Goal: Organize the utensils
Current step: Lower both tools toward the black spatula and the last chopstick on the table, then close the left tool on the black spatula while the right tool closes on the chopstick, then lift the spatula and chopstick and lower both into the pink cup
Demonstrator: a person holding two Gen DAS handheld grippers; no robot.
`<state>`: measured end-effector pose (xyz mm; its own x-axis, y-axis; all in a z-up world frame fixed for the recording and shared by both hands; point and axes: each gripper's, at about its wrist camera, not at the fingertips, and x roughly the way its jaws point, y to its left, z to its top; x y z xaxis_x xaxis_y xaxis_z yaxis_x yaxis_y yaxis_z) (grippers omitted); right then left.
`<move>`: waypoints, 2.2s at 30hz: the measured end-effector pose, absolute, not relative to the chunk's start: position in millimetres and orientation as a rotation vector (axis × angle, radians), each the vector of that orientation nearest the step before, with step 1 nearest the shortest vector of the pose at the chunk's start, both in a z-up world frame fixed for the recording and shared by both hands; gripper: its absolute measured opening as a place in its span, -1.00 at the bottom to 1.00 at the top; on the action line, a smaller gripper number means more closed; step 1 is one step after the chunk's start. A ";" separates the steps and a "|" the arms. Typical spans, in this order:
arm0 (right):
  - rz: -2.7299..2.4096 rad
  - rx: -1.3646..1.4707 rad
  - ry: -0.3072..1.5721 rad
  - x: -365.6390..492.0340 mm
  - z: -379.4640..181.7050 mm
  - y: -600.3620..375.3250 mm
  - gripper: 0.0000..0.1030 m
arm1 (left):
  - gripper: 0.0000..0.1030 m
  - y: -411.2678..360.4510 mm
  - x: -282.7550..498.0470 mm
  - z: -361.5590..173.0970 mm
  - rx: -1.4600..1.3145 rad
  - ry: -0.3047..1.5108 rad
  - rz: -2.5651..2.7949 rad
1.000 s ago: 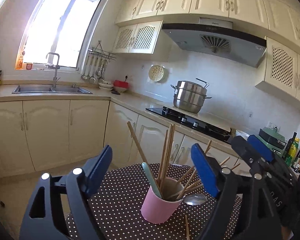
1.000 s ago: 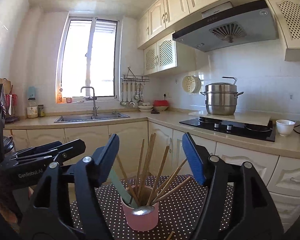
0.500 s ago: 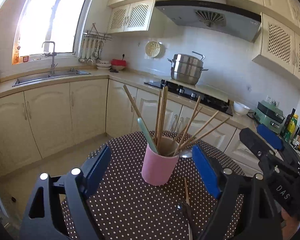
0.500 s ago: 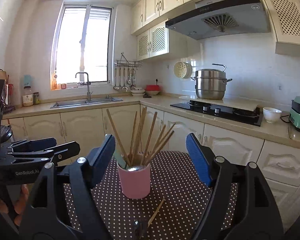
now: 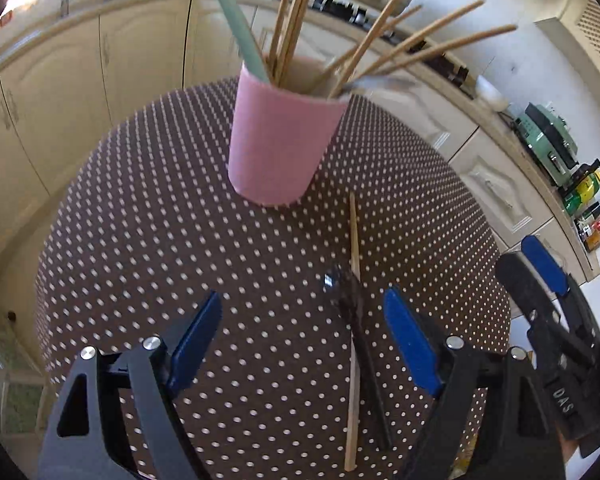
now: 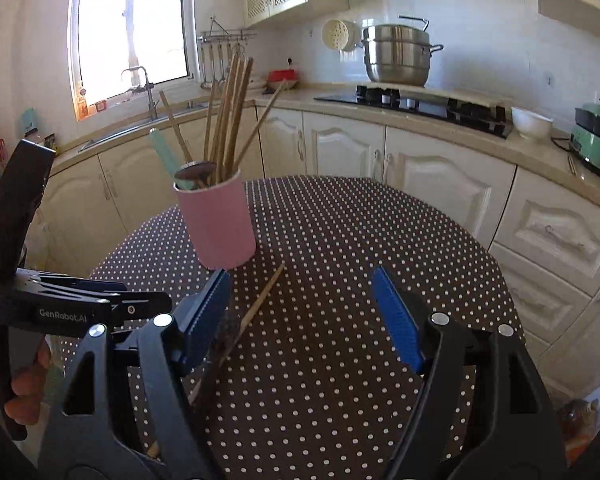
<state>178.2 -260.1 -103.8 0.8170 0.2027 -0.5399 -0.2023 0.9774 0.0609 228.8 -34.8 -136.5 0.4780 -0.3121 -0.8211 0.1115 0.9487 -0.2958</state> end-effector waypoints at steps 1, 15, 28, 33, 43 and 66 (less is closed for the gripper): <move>0.216 0.003 0.589 178.8 -107.3 -261.6 0.42 | 0.57 -38.8 230.7 -141.2 -0.213 1.058 -0.264; 0.225 0.062 0.703 186.3 -141.6 -281.7 0.42 | -0.17 -105.6 241.3 -184.1 -0.052 1.212 -0.315; 0.253 0.072 0.756 192.9 -149.3 -273.0 0.42 | -0.89 -89.6 243.4 -180.3 -0.149 1.194 -0.352; 0.280 0.063 0.810 201.5 -152.7 -256.3 0.41 | -0.91 -65.9 238.2 -168.4 -0.184 1.141 -0.322; 0.318 -0.011 1.025 245.6 -165.5 -199.6 0.06 | -0.92 -19.8 238.8 -157.8 -0.207 1.103 -0.245; 0.413 0.162 0.885 220.8 -137.2 -253.1 -0.88 | -0.93 9.3 213.6 -110.3 -0.222 0.834 -0.283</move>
<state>220.8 -253.1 -137.2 0.5612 0.4149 -0.7162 -0.2826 0.9094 0.3053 213.6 9.3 -110.3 0.6377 -0.3324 -0.6949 0.1595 0.9395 -0.3030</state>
